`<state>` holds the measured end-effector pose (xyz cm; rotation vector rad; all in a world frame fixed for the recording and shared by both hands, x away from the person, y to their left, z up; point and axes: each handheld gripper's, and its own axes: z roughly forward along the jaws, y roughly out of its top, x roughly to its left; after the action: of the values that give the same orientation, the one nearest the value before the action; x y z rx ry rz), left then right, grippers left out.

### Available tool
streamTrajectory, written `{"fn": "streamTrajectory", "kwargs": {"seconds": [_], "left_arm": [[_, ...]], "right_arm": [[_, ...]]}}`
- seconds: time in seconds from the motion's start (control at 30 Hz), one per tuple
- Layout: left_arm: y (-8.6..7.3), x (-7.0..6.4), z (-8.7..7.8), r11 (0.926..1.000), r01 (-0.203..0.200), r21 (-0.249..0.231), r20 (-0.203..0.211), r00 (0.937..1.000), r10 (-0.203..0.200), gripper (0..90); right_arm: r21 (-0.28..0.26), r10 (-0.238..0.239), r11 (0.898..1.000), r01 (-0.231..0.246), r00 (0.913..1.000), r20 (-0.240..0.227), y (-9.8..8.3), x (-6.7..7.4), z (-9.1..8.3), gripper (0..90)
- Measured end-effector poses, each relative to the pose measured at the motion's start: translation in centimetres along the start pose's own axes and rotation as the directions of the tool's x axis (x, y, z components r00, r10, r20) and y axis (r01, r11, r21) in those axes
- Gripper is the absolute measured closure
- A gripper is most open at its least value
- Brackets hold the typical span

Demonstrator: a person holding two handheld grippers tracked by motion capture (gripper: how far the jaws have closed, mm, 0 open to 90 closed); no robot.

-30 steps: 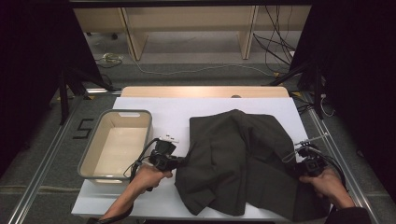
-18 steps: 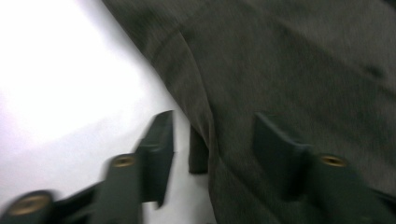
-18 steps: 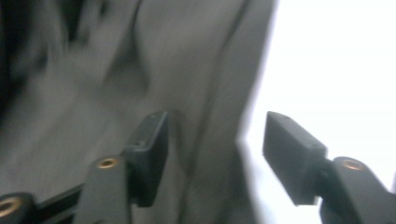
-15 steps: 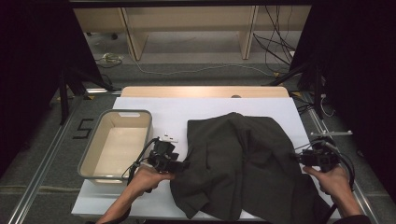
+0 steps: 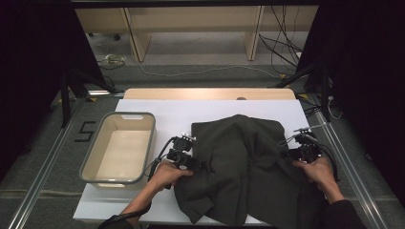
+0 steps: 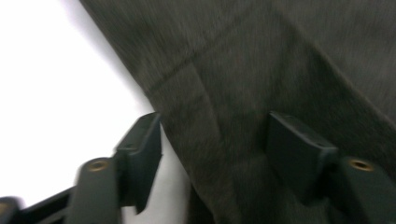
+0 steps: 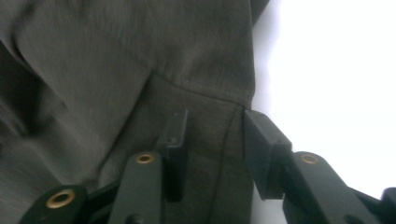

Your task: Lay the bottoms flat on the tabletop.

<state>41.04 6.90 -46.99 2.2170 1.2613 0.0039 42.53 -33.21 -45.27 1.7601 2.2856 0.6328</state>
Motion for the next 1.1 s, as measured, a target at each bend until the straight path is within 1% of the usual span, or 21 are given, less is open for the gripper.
{"fn": "streamTrajectory", "kwargs": {"seconds": [0.03,0.07,0.1,0.13,0.17,0.2,0.27,0.4,0.43,0.47,0.53,0.63,0.67,0.7,0.77,0.9,0.93,0.97,1.03,1.1], "left_arm": [[-0.2,0.0,0.2,0.9999,-0.009,0.014,0.005,0.9999,0.009,41.7],[-0.3,0.0,0.3,0.9996,-0.021,0.018,-0.002,0.9998,0.021,49.9],[-0.4,-0.1,0.3,0.9988,-0.046,0.017,-0.026,0.9986,0.046,55.7],[-0.5,-0.2,0.3,0.9983,-0.053,0.023,-0.036,0.9979,0.054,66.0],[-0.5,-0.3,0.3,0.9976,-0.065,0.024,-0.046,0.9967,0.066,73.8],[-0.6,-0.3,0.3,0.9964,-0.082,0.022,-0.049,0.9954,0.083,78.7],[-0.7,-0.4,0.1,0.9956,-0.092,0.016,-0.040,0.9949,0.093,84.0],[-1.1,-1.0,-0.3,0.9882,-0.152,0.020,-0.028,0.9880,0.152,85.9],[-1.3,-1.1,-0.4,0.9878,-0.155,0.019,-0.021,0.9877,0.155,86.0],[-1.4,-1.2,-0.6,0.9858,-0.166,0.024,-0.012,0.9860,0.167,86.1],[-1.8,-1.4,-0.9,0.9831,-0.182,0.021,0.012,0.9833,0.182,86.3],[-2.7,-1.9,-1.2,0.9800,-0.196,0.036,0.040,0.9801,0.194,86.3],[-3.1,-2.2,-1.2,0.9777,-0.205,0.046,0.046,0.9782,0.203,86.5],[-3.4,-2.4,-1.3,0.9736,-0.222,0.052,0.049,0.9743,0.220,86.6],[-3.9,-2.9,-1.6,0.9673,-0.246,0.060,0.044,0.9688,0.244,86.8],[-4.9,-3.0,-2.7,0.9671,-0.248,0.056,0.062,0.9676,0.245,86.9],[-5.2,-2.9,-3.0,0.9682,-0.244,0.052,0.066,0.9683,0.241,86.8],[-5.5,-2.8,-3.3,0.9696,-0.239,0.051,0.072,0.9692,0.235,86.8],[-5.9,-2.6,-3.8,0.9737,-0.224,0.043,0.094,0.9712,0.219,86.9],[-6.3,-2.6,-4.2,0.9739,-0.223,0.042,0.109,0.9700,0.217,86.9]], "right_arm": [[0.019,-0.002,1.000,0.002,1.0000,0.008,-0.2,0.1,0.4,69.1],[0.020,-0.009,1.000,0.008,0.9998,0.020,-0.3,0.1,0.6,74.2],[0.017,-0.009,1.000,0.008,0.9996,0.028,-0.4,0.0,0.5,81.0],[0.018,-0.011,1.000,0.010,0.9993,0.035,-0.4,0.0,0.4,86.6],[0.021,-0.015,1.000,0.014,0.9990,0.042,-0.5,-0.1,0.4,88.9],[0.021,-0.017,1.000,0.016,0.9991,0.038,-0.6,-0.2,0.4,89.4],[0.032,-0.024,0.999,0.023,0.9993,0.028,-0.7,-0.2,0.3,89.8],[0.051,-0.069,0.996,0.068,0.9974,0.019,-1.2,0.3,-0.1,90.0],[0.054,-0.071,0.996,0.071,0.9974,0.011,-1.4,0.3,-0.3,90.0],[0.056,-0.074,0.996,0.074,0.9972,0.004,-1.6,0.4,-0.6,90.0],[0.046,-0.086,0.995,0.086,0.9963,0.001,-2.2,0.6,-1.4,90.0],[0.033,-0.095,0.995,0.095,0.9955,0.001,-2.9,0.7,-2.3,90.0],[0.036,-0.101,0.994,0.101,0.9949,-0.005,-3.2,0.7,-2.4,90.0],[0.041,-0.107,0.993,0.108,0.9942,-0.011,-3.5,0.8,-2.5,90.0],[0.048,-0.115,0.992,0.115,0.9932,-0.022,-4.3,1.0,-2.7,90.0],[0.037,-0.143,0.989,0.145,0.9886,-0.046,-6.0,1.8,-3.9,90.0],[0.033,-0.152,0.988,0.153,0.9872,-0.050,-6.4,1.9,-4.3,90.0],[0.028,-0.149,0.988,0.151,0.9876,-0.050,-6.8,2.0,-4.5,90.0],[0.023,-0.155,0.987,0.156,0.9867,-0.050,-7.3,2.0,-4.9,90.0],[0.027,-0.160,0.986,0.162,0.9854,-0.058,-7.8,2.0,-5.1,90.0]]}}
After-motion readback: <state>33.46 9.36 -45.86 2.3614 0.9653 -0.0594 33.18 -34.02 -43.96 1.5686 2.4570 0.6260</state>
